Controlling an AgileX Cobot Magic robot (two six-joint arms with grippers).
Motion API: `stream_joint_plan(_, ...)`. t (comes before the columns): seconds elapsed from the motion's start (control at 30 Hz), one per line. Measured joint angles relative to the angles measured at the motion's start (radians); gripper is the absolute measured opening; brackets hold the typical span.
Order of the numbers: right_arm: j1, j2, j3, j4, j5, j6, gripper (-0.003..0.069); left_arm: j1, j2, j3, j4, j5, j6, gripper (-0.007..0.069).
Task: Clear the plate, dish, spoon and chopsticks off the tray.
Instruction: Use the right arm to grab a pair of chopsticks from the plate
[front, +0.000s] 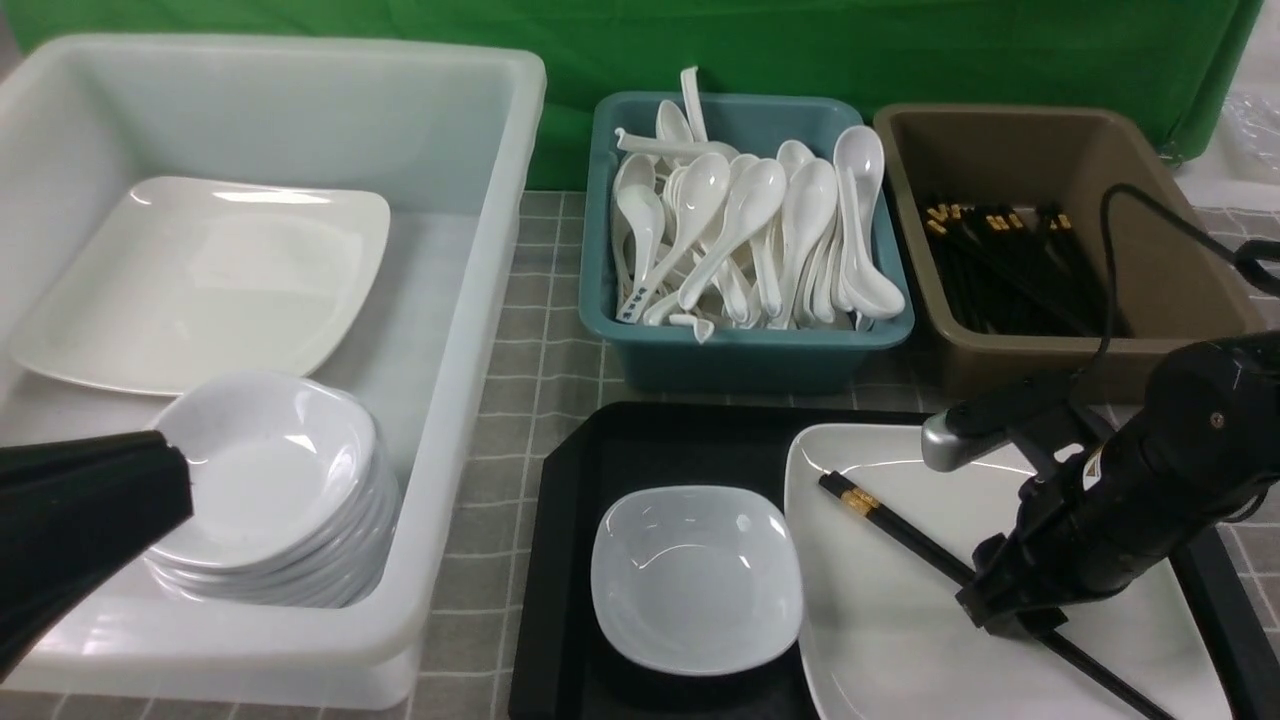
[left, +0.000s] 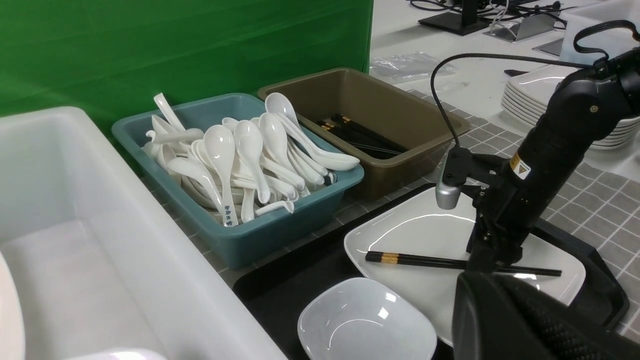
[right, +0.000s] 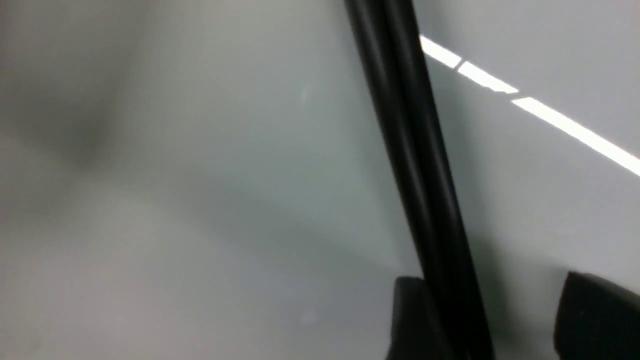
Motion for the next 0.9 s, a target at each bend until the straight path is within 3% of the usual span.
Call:
stream_joint_plan(0.27, 0.02, 0.026, -0.019, 0.0, -0.006, -0.026, 0.0385, 0.0, 0.0, 0.0, -0.011, 0.001, 0.0, 0.0008)
stream_joint_plan(0.37, 0.021, 0.034, -0.024, 0.004, 0.006, -0.028, 0.0311, 0.0, 0.0, 0.0, -0.015, 0.001, 0.0, 0.0008)
stream_joint_plan(0.47, 0.026, 0.034, -0.024, 0.005, 0.005, -0.043, 0.0142, 0.0, 0.0, 0.0, -0.016, 0.001, 0.0, 0.0008)
stream_joint_plan(0.5, 0.026, 0.034, -0.026, 0.005, 0.01, -0.056, 0.0127, 0.0, 0.0, 0.0, -0.016, 0.001, 0.0, 0.0008)
stream_joint_plan(0.6, 0.026, 0.03, -0.038, 0.005, 0.035, -0.092, 0.0135, 0.0, 0.0, 0.0, -0.016, 0.001, 0.0, 0.0008)
stream_joint_plan(0.8, 0.026, -0.112, -0.069, -0.001, 0.276, -0.177, 0.0136, 0.0, 0.0, 0.0, -0.016, -0.003, 0.001, 0.0008)
stream_joint_plan(0.9, 0.024, -0.219, -0.083, -0.001, 0.281, -0.157, 0.0136, 0.0, 0.0, 0.0, -0.016, -0.025, 0.004, 0.0008)
